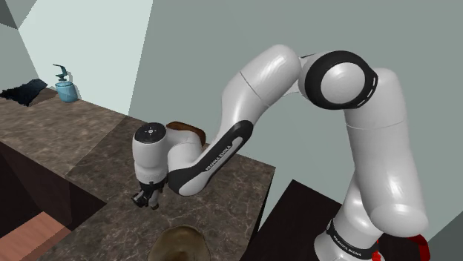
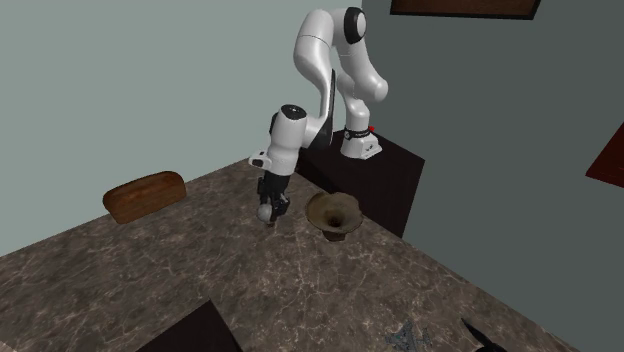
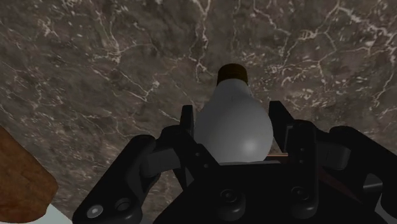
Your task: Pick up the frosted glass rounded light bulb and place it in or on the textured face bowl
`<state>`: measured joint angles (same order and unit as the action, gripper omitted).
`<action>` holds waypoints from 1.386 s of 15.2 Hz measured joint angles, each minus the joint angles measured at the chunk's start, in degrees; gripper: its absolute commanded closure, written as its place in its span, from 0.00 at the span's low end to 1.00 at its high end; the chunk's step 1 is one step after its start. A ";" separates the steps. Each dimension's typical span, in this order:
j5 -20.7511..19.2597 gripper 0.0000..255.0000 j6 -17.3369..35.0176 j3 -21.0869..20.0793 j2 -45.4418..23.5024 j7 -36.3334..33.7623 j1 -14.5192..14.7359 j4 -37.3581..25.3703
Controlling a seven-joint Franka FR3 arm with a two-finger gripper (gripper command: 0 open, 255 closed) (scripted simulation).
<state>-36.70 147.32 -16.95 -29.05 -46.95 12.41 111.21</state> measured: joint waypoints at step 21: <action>9.46 1.00 -10.59 -5.17 10.23 8.63 -3.52 -1.66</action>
<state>-27.23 136.73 -22.11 -18.82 -38.32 8.89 109.55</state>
